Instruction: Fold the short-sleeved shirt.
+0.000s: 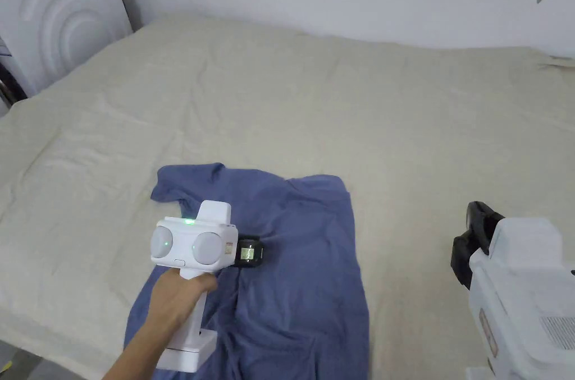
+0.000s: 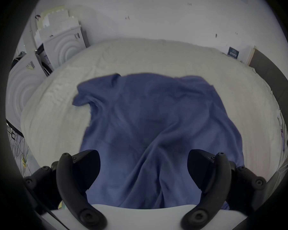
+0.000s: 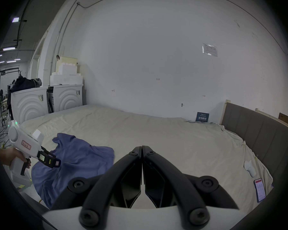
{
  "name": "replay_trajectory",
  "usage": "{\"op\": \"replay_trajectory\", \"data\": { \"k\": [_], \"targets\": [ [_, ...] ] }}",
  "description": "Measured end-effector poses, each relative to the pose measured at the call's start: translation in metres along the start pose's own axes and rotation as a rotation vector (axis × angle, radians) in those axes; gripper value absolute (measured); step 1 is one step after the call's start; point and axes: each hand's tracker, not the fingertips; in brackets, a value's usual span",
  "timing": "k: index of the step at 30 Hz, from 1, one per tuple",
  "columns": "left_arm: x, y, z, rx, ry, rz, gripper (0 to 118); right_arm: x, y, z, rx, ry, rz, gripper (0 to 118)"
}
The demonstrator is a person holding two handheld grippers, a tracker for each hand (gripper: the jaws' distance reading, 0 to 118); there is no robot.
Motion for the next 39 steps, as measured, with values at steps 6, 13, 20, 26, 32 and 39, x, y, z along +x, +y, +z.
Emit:
{"op": "replay_trajectory", "data": {
  "k": [6,13,20,26,32,39],
  "targets": [
    [0.019,-0.009,-0.029,-0.171,0.027,-0.023,105,0.01,-0.008,-0.002,-0.032,-0.024,-0.009,0],
    [0.027,-0.01,-0.017,-0.17,-0.021,-0.011,11,0.025,-0.012,0.006,-0.043,-0.04,-0.017,0],
    [0.023,-0.007,0.02,-0.074,-0.106,0.06,0,0.044,-0.005,0.029,-0.025,-0.068,-0.039,0],
    [0.023,0.038,0.07,0.069,-0.231,0.082,0,0.069,-0.001,0.055,0.008,-0.117,-0.039,0],
    [0.076,0.081,0.117,0.206,-0.273,-0.042,0,0.097,0.001,0.079,0.024,-0.177,-0.048,0],
    [0.158,0.123,0.153,0.325,-0.374,-0.221,0,0.128,0.002,0.104,0.045,-0.259,-0.054,0]
  ]
}}
